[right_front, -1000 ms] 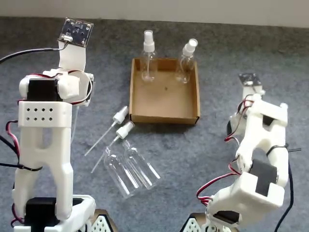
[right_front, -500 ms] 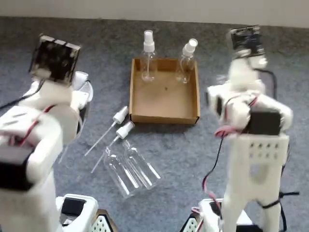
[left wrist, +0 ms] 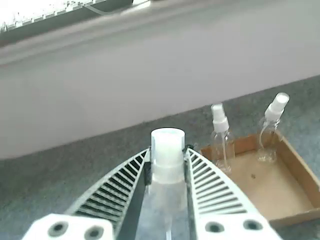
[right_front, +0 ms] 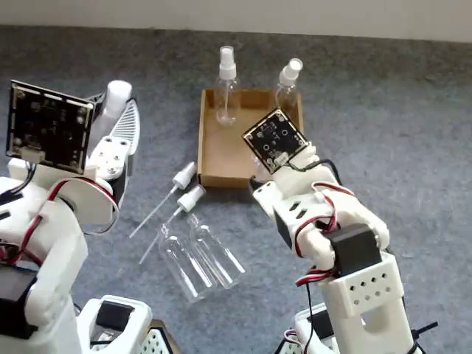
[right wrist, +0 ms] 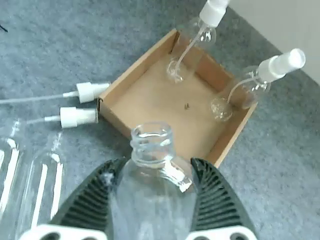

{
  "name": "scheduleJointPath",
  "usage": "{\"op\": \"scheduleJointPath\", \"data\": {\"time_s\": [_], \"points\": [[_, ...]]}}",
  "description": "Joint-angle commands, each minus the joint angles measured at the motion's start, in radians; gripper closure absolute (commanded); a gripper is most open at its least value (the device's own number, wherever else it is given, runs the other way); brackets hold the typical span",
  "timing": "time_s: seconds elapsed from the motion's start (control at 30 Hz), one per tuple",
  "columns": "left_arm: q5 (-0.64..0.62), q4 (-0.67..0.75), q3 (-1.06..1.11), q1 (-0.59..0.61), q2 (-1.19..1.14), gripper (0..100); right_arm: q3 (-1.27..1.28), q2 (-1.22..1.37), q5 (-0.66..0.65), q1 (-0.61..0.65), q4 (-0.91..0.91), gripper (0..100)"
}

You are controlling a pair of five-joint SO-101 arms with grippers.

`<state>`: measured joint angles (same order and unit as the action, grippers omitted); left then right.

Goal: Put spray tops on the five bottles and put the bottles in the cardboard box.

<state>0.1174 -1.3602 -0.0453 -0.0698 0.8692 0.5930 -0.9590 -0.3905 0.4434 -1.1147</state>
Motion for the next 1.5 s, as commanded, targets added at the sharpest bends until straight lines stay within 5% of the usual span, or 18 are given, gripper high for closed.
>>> {"op": "scheduleJointPath", "data": {"time_s": [0.0, 0.37, 0.6, 1.0, 1.47], "points": [[-0.072, 0.199, -0.033, -0.111, 0.01, 94, 0.11, -0.087, 0.164, 0.061, 0.196, 99.5], [-0.097, 0.453, -0.022, -0.254, 0.008, 99, 0.636, -0.429, 0.287, 0.213, 0.638, 99.5], [-0.219, 0.454, 0.001, -0.418, 0.007, 99, 0.705, -0.565, 0.293, 0.206, 0.645, 99.5], [-0.219, 0.637, 0.24, -0.541, 0.008, 99, 0.714, -0.639, 0.338, 0.206, 0.639, 99.5], [-0.216, 0.66, 0.18, -0.499, 0.007, 99, 0.765, -0.645, 0.336, 0.206, 0.639, 99.5]]}}
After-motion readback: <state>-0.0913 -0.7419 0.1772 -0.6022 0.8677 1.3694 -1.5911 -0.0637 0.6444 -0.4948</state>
